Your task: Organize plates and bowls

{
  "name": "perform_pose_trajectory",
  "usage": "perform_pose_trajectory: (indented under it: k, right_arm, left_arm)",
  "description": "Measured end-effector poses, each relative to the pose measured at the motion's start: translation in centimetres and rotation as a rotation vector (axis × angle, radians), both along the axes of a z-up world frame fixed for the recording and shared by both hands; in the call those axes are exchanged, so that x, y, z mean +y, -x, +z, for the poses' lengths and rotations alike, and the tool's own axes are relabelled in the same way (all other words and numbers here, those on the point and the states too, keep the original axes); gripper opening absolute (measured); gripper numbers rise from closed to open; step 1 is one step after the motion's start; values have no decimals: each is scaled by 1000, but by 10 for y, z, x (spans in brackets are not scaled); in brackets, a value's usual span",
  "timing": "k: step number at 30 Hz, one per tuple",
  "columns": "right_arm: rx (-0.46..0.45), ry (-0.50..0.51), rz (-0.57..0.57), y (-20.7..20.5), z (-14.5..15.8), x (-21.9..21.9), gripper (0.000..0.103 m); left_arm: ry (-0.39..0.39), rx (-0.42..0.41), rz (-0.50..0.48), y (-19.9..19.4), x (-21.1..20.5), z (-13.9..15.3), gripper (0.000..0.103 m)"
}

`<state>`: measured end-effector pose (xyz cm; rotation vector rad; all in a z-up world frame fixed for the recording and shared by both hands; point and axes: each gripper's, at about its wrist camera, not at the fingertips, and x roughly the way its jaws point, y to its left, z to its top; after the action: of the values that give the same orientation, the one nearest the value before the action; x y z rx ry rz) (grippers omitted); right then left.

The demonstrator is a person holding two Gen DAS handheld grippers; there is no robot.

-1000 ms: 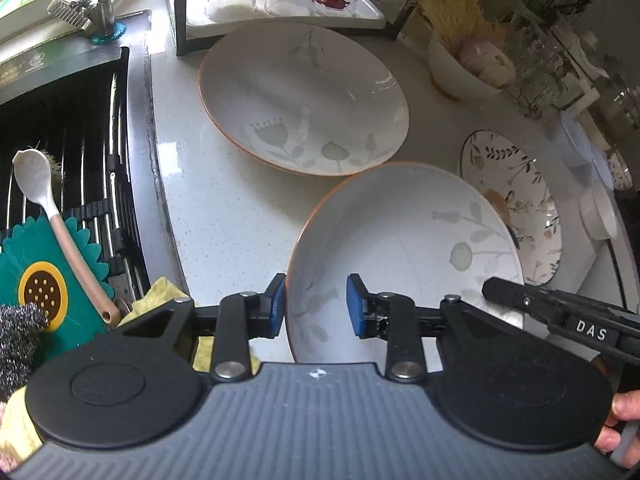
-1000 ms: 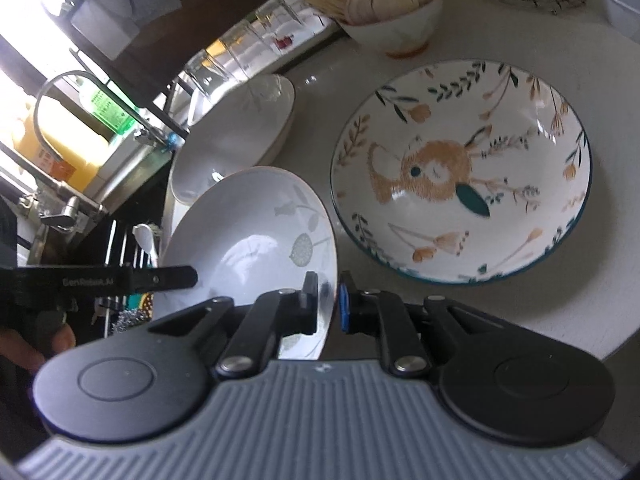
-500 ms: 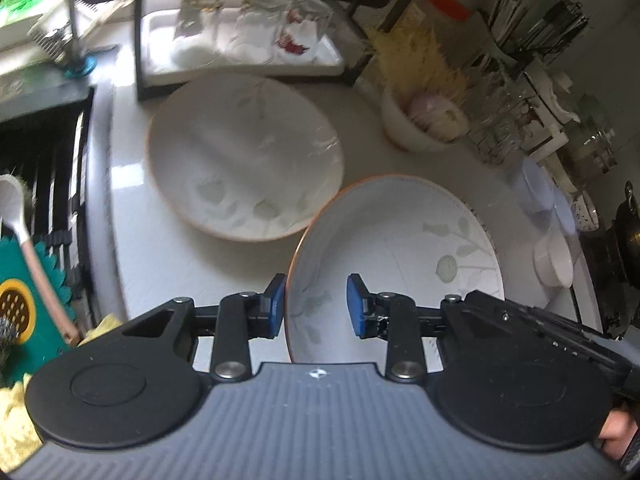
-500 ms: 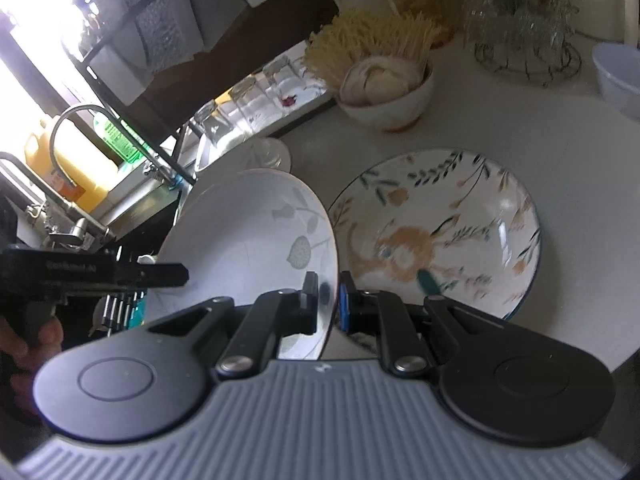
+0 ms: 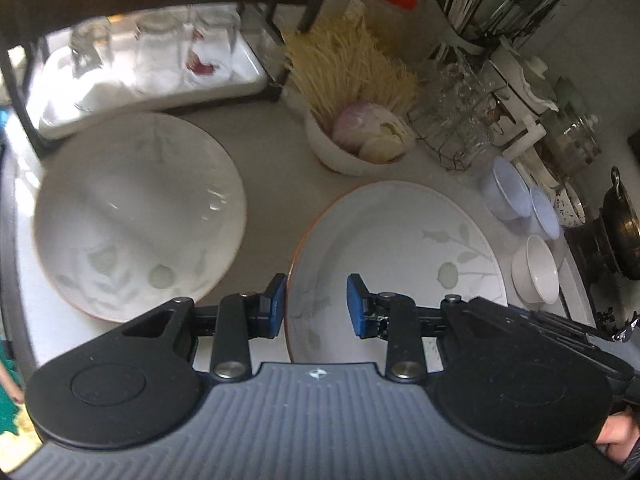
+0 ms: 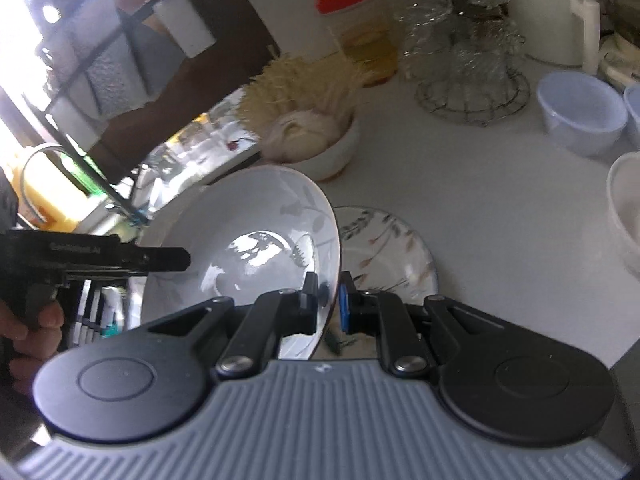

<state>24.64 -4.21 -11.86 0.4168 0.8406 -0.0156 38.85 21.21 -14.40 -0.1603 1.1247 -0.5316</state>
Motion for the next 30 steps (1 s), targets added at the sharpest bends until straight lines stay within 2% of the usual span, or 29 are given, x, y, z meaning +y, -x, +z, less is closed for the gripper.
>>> perform_pose_trajectory:
  k: [4, 8, 14, 23, 30]
  right_arm:
    - [4, 46, 13, -10, -7, -10, 14]
    - [11, 57, 10, -17, -13, -17, 14]
    - [28, 100, 35, -28, -22, -20, 15]
    - [37, 98, 55, -32, -33, -28, 17]
    - [34, 146, 77, -33, -32, -23, 19]
  left_arm:
    - [-8, 44, -3, -10, -13, -18, 35]
    - [-37, 51, -14, -15, -26, -27, 35]
    - [-88, 49, -16, -20, -40, -35, 36]
    - [-123, 44, -7, -20, -52, -43, 37]
    - [-126, 58, -7, -17, -53, -47, 38]
